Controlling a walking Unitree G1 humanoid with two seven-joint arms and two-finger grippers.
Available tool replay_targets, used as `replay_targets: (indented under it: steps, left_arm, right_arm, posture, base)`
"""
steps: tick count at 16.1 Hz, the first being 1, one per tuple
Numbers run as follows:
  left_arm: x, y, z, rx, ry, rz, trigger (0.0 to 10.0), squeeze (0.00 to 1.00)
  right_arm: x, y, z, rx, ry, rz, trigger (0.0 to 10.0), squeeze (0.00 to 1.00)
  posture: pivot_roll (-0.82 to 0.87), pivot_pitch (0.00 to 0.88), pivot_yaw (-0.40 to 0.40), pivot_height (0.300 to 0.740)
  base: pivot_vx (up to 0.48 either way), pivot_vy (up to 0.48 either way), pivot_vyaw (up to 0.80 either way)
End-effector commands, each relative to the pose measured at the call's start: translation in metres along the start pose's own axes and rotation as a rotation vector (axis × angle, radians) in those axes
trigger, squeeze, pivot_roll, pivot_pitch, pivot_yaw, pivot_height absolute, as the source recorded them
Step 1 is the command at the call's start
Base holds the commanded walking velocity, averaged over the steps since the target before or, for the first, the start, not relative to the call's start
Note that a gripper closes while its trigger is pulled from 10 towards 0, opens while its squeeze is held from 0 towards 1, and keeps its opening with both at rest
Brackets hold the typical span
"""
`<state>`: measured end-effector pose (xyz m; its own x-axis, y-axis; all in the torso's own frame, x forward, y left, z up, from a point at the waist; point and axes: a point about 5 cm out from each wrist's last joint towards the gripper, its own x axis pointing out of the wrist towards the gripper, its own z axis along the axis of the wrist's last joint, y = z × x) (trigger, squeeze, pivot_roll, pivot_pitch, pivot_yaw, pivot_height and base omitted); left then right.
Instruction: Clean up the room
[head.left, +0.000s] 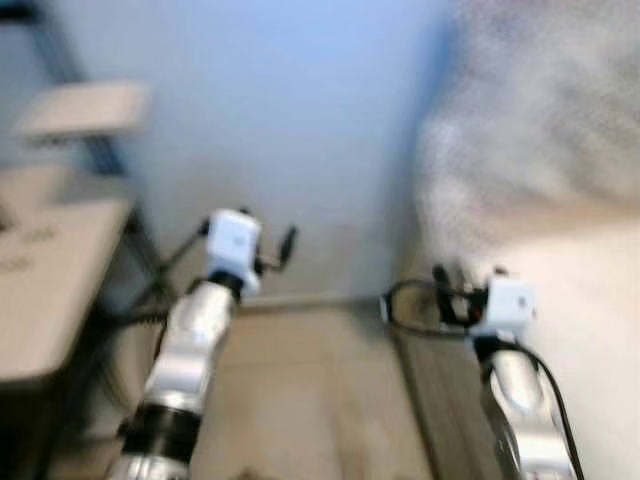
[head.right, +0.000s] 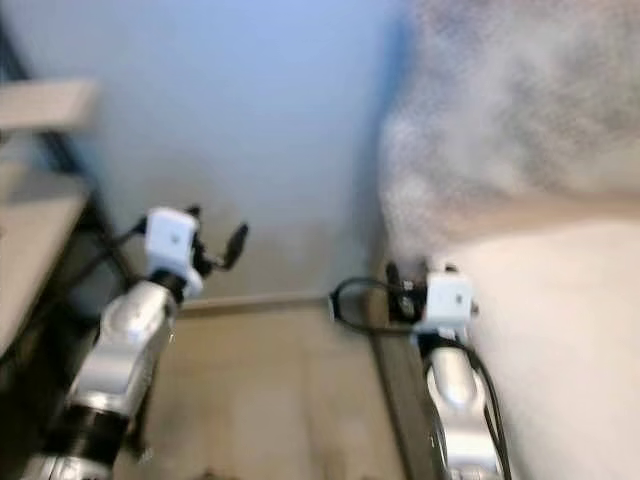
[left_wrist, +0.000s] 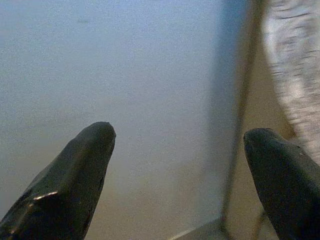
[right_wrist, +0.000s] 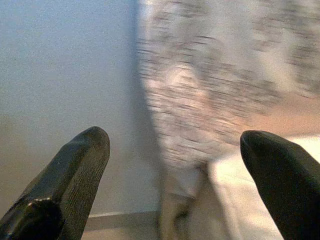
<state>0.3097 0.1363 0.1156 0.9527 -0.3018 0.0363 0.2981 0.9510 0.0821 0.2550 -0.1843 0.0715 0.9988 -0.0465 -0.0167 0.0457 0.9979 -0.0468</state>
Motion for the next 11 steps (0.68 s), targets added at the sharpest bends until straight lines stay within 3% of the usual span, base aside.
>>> replay_targets:
  steps: [1,11]
  left_arm:
    - [0.004,-0.005,0.002,-0.016,-0.015,-0.025,10.0,0.0]
    - [0.004,-0.001,-0.003,-0.005,0.012,-0.105,10.0,0.0]
  right_arm:
    - [-0.002,-0.007,-0.003,0.0,0.015,-0.022,10.0,0.0]
    - [-0.016,-0.009,-0.013,-0.04,0.035,-0.033,10.0,0.0]
  posture:
    - [0.06,0.0,0.007,0.74]
    - [0.04,0.0,0.018,0.74]
  base:
    - [0.0,0.0,-0.73]
    - [-0.031,0.444,-0.72]
